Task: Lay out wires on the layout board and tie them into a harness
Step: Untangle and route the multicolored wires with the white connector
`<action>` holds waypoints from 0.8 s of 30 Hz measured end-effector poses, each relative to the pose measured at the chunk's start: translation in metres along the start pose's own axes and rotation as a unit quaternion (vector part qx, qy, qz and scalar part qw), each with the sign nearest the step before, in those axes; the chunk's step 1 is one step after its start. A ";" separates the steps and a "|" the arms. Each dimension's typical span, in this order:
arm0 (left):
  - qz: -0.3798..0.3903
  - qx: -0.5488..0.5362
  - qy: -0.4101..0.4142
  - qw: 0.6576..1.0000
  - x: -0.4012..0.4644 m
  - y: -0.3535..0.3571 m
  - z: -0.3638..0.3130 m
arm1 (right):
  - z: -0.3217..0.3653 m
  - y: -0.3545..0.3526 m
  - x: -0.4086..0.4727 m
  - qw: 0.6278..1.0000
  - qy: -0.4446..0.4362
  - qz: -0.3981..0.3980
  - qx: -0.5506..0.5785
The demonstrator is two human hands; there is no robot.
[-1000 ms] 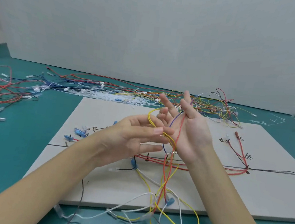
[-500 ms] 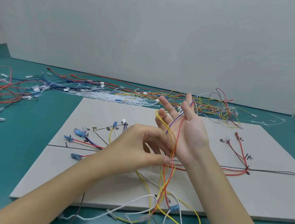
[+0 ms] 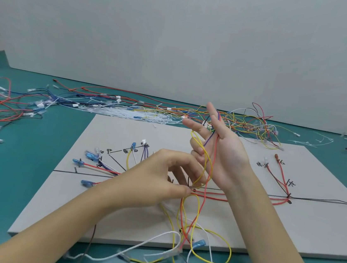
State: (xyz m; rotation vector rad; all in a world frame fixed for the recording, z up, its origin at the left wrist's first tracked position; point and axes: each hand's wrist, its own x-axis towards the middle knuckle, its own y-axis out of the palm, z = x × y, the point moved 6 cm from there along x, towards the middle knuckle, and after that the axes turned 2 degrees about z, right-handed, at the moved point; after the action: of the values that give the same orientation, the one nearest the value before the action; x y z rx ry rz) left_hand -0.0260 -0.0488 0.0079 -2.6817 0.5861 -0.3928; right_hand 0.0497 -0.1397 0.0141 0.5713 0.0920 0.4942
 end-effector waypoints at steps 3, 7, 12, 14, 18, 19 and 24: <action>0.026 -0.035 0.000 0.999 -0.002 0.001 -0.006 | 0.000 -0.002 0.001 1.000 0.010 -0.008 -0.027; 0.018 -0.083 -0.013 0.996 -0.002 -0.002 -0.004 | 0.001 -0.006 0.000 0.998 0.012 -0.024 -0.053; 0.009 -0.102 -0.014 0.995 -0.003 -0.005 -0.007 | 0.002 -0.009 0.001 0.998 0.019 -0.037 -0.054; -0.005 -0.103 -0.026 0.994 -0.003 -0.006 -0.005 | 0.002 -0.011 0.001 0.996 0.030 -0.040 -0.069; -0.009 -0.110 -0.038 0.993 -0.004 -0.005 -0.005 | 0.002 -0.011 -0.001 0.991 0.052 -0.036 -0.115; -0.005 -0.112 -0.039 0.993 -0.004 -0.005 -0.005 | 0.001 -0.011 -0.001 0.991 0.056 -0.032 -0.121; 0.026 -0.136 -0.044 0.989 -0.005 -0.006 -0.008 | 0.004 -0.011 -0.002 0.990 0.059 -0.027 -0.127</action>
State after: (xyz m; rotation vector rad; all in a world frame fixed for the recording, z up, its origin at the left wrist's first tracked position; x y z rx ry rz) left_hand -0.0311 -0.0431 0.0162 -2.9163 0.7284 -0.1907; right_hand 0.0530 -0.1509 0.0119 0.2901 0.1540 0.4778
